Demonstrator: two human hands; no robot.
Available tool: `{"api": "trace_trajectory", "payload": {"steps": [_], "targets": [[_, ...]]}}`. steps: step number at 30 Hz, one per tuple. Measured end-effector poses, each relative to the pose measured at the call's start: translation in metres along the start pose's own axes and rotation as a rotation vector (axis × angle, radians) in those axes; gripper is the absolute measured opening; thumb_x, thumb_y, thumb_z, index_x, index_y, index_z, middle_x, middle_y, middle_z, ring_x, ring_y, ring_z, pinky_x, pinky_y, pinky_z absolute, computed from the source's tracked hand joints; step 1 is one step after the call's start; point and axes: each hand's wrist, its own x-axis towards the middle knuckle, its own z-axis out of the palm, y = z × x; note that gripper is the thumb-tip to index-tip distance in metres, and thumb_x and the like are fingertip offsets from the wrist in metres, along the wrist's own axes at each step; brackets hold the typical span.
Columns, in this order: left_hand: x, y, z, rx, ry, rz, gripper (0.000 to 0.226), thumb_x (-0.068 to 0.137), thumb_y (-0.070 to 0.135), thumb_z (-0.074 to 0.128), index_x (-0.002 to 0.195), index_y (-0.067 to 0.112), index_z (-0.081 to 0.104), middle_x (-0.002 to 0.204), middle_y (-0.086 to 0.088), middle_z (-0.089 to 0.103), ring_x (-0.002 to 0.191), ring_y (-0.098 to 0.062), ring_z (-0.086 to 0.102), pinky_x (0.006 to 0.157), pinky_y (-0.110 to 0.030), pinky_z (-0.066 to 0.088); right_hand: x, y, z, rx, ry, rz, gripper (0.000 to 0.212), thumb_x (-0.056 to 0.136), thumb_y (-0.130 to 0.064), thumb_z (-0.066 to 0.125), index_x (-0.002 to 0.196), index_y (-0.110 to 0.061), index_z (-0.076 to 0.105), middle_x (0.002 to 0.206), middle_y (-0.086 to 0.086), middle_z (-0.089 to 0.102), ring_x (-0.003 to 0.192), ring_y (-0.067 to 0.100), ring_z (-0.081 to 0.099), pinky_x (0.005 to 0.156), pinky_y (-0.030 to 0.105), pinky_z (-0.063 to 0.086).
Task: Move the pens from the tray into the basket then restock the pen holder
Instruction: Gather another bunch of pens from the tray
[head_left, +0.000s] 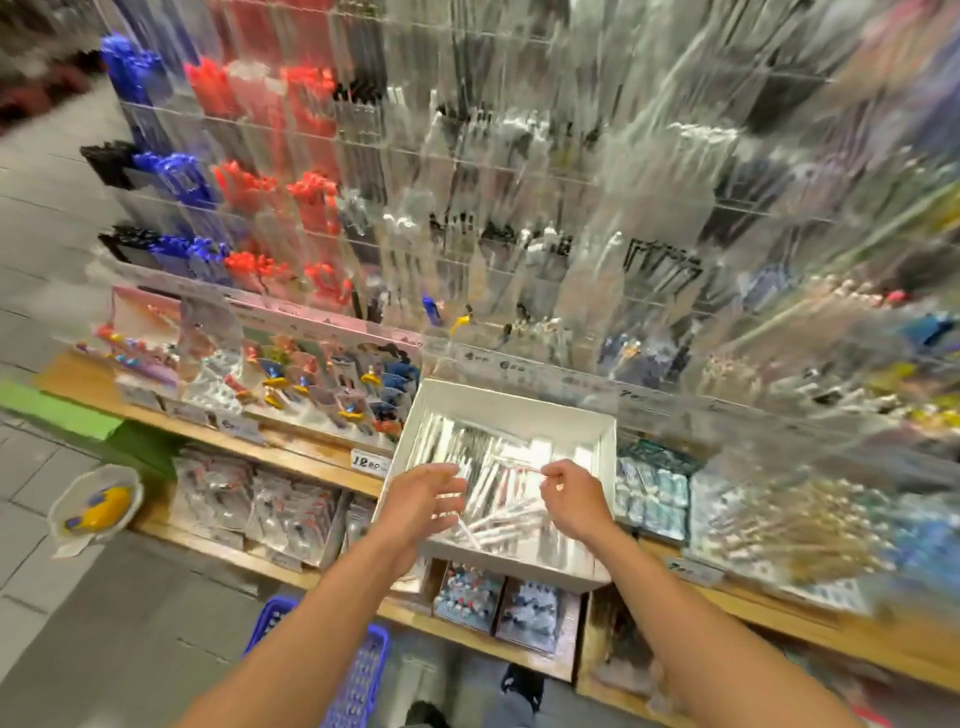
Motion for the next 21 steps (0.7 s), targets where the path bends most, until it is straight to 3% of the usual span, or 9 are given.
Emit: {"api": "trace_trajectory", "payload": {"steps": [4, 8, 12, 15, 17, 19, 21], "targets": [[0.011, 0.000, 0.008, -0.020, 0.013, -0.030, 0.021, 0.104, 0.015, 0.044, 0.112, 0.012, 0.063, 0.104, -0.007, 0.071, 0.089, -0.021, 0.067, 0.066, -0.027, 0.054, 0.026, 0.002, 0.007, -0.344, -0.039, -0.001, 0.044, 0.092, 0.000, 0.043, 0.134, -0.009, 0.046, 0.135, 0.012, 0.047, 0.119, 0.030, 0.052, 0.095, 0.032, 0.043], [0.021, 0.001, 0.003, -0.008, 0.010, -0.069, 0.022, 0.103, 0.014, 0.045, 0.114, 0.010, 0.063, 0.103, -0.008, 0.072, 0.086, -0.021, 0.067, 0.064, -0.026, 0.055, 0.039, 0.003, 0.014, -0.615, -0.018, 0.032, 0.032, 0.089, 0.003, 0.044, 0.119, -0.007, 0.050, 0.118, 0.013, 0.055, 0.108, 0.032, 0.058, 0.083, 0.035, 0.045], [0.033, 0.009, -0.009, 0.062, -0.044, -0.107, 0.022, 0.102, 0.011, 0.043, 0.115, 0.012, 0.062, 0.110, -0.008, 0.070, 0.096, -0.021, 0.068, 0.072, -0.030, 0.055, 0.041, 0.000, 0.025, -0.695, 0.024, 0.067, 0.026, 0.090, 0.003, 0.042, 0.111, -0.008, 0.053, 0.109, 0.010, 0.062, 0.098, 0.029, 0.062, 0.070, 0.032, 0.042], [0.048, 0.016, -0.015, 0.085, -0.078, -0.134, 0.023, 0.103, 0.011, 0.041, 0.118, 0.013, 0.059, 0.113, -0.008, 0.068, 0.092, -0.020, 0.067, 0.075, -0.031, 0.055, 0.033, -0.007, 0.027, -0.600, 0.044, 0.090, 0.015, 0.093, -0.005, 0.047, 0.104, -0.009, 0.056, 0.098, 0.007, 0.064, 0.082, 0.024, 0.062, 0.061, 0.028, 0.041], [0.058, 0.021, -0.014, 0.095, -0.102, -0.155, 0.022, 0.105, 0.016, 0.042, 0.120, 0.013, 0.058, 0.114, -0.008, 0.067, 0.094, -0.020, 0.064, 0.075, -0.030, 0.053, 0.021, -0.018, 0.027, -0.341, 0.017, 0.095, 0.008, 0.095, -0.014, 0.052, 0.097, -0.012, 0.059, 0.090, 0.001, 0.062, 0.071, 0.015, 0.059, 0.056, 0.024, 0.042], [0.066, 0.022, -0.012, 0.138, -0.164, -0.169, 0.021, 0.105, 0.022, 0.046, 0.119, 0.013, 0.058, 0.115, -0.007, 0.064, 0.099, -0.021, 0.062, 0.074, -0.030, 0.052, 0.001, -0.033, 0.032, -0.105, -0.070, 0.040, 0.005, 0.093, -0.016, 0.060, 0.090, -0.020, 0.061, 0.085, -0.007, 0.062, 0.065, 0.003, 0.060, 0.052, 0.013, 0.043], [0.072, 0.022, -0.007, 0.183, -0.216, -0.166, 0.022, 0.104, 0.023, 0.048, 0.116, 0.009, 0.059, 0.111, -0.009, 0.063, 0.095, -0.021, 0.060, 0.068, -0.029, 0.052, -0.019, -0.047, 0.040, -0.063, -0.147, -0.068, 0.010, 0.090, -0.016, 0.066, 0.090, -0.024, 0.062, 0.084, -0.010, 0.064, 0.068, 0.003, 0.064, 0.056, 0.015, 0.049]]}}
